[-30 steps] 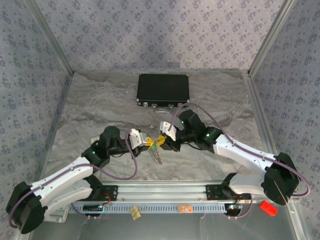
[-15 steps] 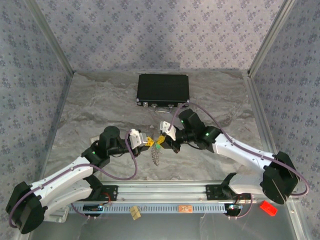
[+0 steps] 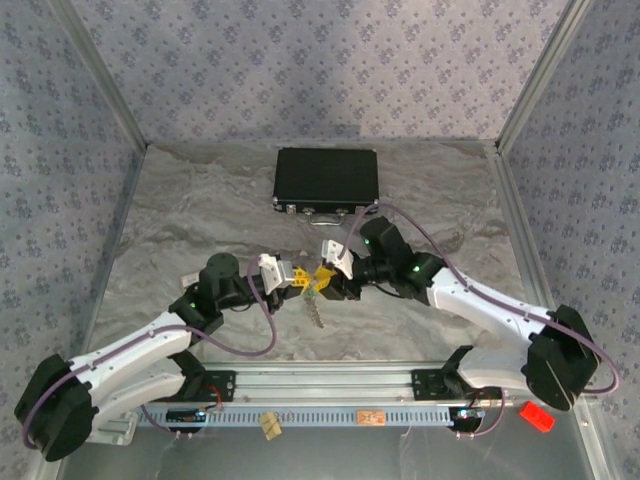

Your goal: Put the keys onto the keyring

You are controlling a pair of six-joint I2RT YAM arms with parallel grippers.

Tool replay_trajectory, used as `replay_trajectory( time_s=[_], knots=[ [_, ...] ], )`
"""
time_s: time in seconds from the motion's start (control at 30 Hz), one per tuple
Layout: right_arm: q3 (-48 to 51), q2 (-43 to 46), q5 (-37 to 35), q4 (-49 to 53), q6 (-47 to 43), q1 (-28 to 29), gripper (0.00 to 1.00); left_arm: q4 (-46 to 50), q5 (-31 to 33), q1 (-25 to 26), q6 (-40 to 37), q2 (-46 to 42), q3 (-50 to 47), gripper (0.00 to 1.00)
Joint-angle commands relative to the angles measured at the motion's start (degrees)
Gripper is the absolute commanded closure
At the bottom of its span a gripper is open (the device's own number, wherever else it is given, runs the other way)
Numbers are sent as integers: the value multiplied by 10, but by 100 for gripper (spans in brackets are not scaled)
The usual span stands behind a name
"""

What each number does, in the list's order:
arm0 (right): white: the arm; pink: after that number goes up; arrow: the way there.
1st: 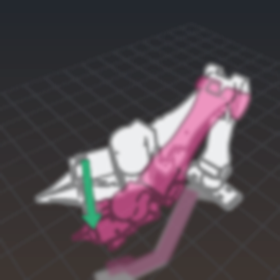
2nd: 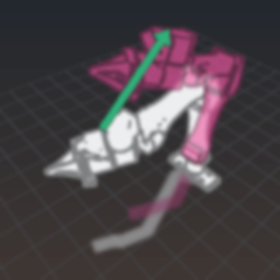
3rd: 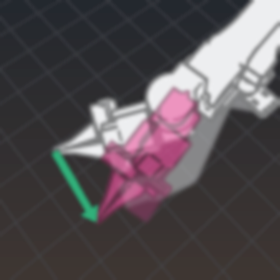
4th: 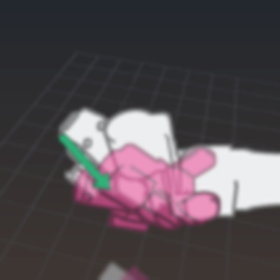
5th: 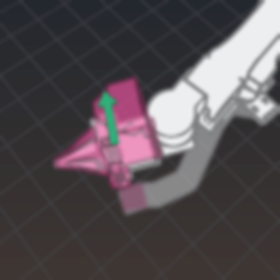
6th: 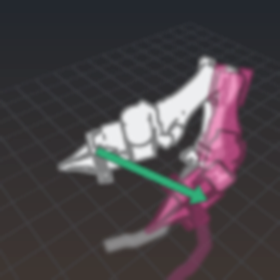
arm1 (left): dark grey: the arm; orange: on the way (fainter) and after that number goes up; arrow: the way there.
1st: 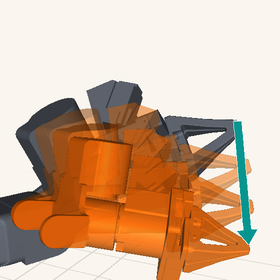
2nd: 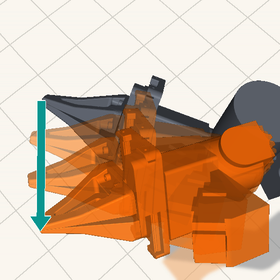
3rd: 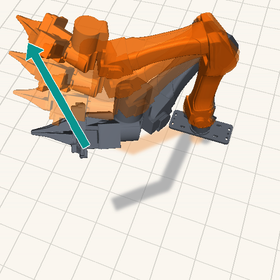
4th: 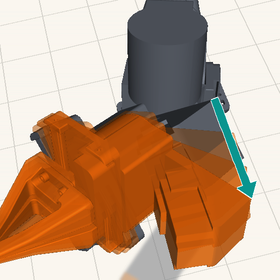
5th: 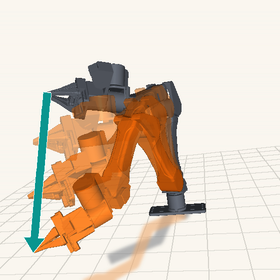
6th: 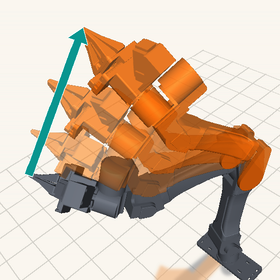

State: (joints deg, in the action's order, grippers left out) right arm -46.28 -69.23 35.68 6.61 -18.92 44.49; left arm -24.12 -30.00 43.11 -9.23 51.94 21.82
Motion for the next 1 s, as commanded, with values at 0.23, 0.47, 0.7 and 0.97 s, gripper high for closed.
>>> replay_trajectory(
  time_s=[0.23,0.47,0.7,0.97],
  knots=[
    [77,71,-38,-121,23,-9,69,-146,-11,-2,78,5,-43,100],
    [88,75,-20,-160,42,-9,69,-180,-13,-2,80,16,-50,100],
    [77,56,-10,-163,46,-3,69,-181,-21,-1,76,16,-45,100],
    [69,35,-6,-161,43,-1,72,-183,-31,-2,77,18,-42,100]
  ],
)
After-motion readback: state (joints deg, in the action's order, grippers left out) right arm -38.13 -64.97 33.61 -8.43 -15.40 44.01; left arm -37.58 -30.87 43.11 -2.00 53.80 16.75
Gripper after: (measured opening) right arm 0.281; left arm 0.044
